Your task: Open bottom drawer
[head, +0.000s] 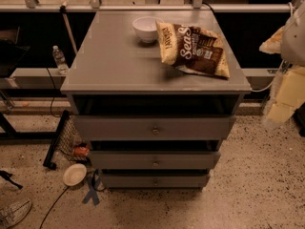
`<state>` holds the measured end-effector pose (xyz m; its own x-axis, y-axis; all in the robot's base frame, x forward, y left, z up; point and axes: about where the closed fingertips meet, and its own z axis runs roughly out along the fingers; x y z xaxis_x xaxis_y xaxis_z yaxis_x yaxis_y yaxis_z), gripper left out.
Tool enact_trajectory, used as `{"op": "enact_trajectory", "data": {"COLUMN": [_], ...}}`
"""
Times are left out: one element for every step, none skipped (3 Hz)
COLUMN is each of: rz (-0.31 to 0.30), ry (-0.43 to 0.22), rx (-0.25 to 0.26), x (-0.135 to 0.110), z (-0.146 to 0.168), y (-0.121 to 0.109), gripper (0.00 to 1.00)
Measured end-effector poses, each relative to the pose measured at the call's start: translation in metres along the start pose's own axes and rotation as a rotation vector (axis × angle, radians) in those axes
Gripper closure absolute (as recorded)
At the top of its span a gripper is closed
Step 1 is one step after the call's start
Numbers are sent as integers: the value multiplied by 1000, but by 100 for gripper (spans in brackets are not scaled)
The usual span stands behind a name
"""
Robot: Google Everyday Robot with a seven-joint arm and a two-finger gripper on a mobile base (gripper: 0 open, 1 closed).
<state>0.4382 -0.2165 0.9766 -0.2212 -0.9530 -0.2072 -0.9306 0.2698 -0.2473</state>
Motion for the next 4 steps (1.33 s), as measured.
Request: {"op": "enact_trajectory", "data": {"rz": [0, 17, 47, 71], "ry": [0, -48, -158, -235], "rx": [0, -7, -48, -99], "x": [0, 3, 11, 13], "z": [0, 11, 50, 82], "y": [0, 5, 24, 41], "gripper": [0, 0, 0, 0]}}
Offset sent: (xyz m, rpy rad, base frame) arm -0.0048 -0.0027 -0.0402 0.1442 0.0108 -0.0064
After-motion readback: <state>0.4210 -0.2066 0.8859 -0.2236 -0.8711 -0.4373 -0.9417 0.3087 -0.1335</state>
